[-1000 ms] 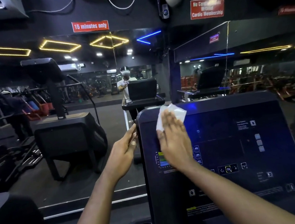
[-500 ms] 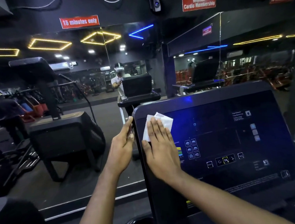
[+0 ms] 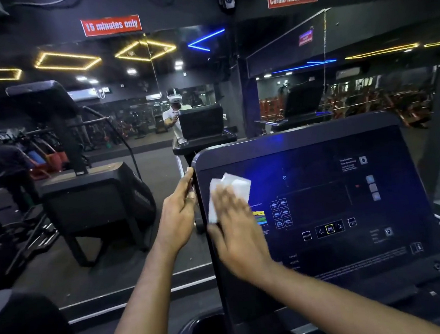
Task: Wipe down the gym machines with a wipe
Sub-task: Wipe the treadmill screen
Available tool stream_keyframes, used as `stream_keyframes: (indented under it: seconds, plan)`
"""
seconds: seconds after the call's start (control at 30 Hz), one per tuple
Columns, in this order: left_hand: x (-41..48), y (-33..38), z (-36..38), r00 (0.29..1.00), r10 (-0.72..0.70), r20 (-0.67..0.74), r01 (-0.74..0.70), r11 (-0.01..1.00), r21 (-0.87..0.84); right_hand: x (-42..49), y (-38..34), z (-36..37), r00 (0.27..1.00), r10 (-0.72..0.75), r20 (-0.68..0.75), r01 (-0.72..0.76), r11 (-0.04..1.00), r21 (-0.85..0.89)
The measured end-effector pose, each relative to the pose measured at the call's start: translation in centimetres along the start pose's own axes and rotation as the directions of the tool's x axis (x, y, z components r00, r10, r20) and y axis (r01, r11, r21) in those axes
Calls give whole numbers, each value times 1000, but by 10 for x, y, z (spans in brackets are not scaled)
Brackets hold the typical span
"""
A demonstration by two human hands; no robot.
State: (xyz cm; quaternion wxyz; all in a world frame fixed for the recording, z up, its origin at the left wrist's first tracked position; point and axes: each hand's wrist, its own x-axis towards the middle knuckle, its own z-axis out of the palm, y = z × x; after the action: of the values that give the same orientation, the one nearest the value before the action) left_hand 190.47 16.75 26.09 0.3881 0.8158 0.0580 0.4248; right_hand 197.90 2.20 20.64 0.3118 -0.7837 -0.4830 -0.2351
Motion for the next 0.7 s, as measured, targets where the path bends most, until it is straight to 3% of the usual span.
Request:
stream_keyframes:
  seconds: [0.1, 0.3, 0.4, 0.47, 0.5, 0.63, 0.7]
  plan:
    - [-1, 0, 3, 1000, 9, -10, -9, 1000, 13, -29, 18, 0, 972, -211, 103, 220, 972, -88]
    - [-8, 7, 16, 997, -6, -71, 13, 995, 97, 29, 37, -21, 985, 122, -121, -126, 992, -24]
    - [-11, 6, 23, 995, -9, -99, 19, 995, 103, -21, 27, -12, 995, -81, 52, 84, 995, -59]
    - [-13, 7, 28, 994, -4, -108, 17, 993, 118, -31, 50, -15, 978, -192, 84, 201, 972, -123]
    - [-14, 7, 31, 993, -10, -118, 24, 993, 118, -21, 63, -19, 984, -169, 53, 175, 974, -147]
    - [-15, 9, 38, 987, -28, -159, 47, 992, 121, 25, 77, -35, 977, 147, -152, -159, 985, -71]
    - [-15, 7, 40, 985, -8, -174, 34, 988, 148, 5, 62, -24, 991, 103, -90, -109, 992, -63]
